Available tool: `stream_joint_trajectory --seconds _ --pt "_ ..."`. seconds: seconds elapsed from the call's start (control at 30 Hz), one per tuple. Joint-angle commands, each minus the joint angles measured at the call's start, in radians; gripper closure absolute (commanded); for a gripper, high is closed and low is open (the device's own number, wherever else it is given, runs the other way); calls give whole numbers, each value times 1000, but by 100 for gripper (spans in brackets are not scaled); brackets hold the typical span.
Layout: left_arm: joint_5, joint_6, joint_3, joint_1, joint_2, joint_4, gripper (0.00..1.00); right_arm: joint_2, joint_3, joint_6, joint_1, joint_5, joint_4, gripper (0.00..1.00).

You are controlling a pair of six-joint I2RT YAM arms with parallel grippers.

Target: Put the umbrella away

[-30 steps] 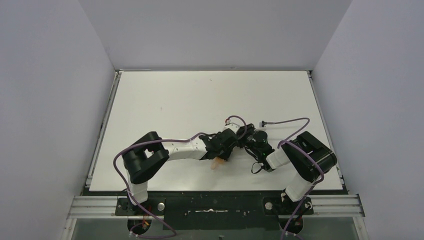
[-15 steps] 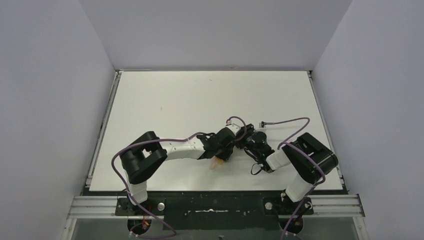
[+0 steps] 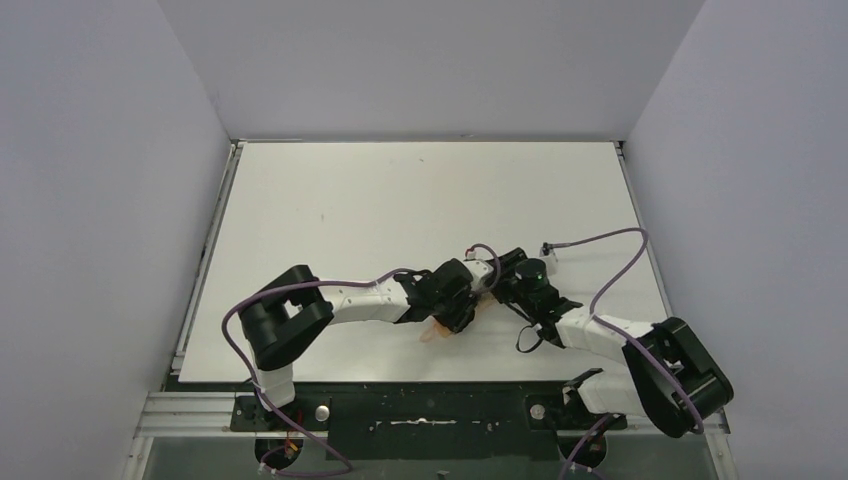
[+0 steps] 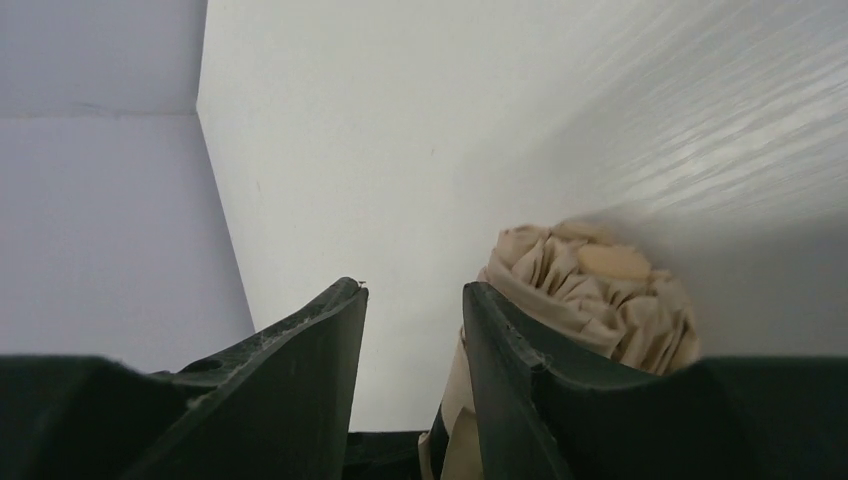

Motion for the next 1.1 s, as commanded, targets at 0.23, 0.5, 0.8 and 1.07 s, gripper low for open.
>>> stream_joint_trajectory --seconds 0.23,0.5,0.8,1.07 --pt "104 185 -20 -1 -16 -181 100 -259 15 -251 -261 -59 -306 54" --pt "170 337 33 37 -44 -232 81 -343 145 -439 -288 0 -652 51" --pt "283 394 73 164 -131 -257 40 -330 186 -619 -292 -25 -767 50" --pt "332 221 -32 231 -341 -168 37 -167 336 -798 -295 -72 -885 50"
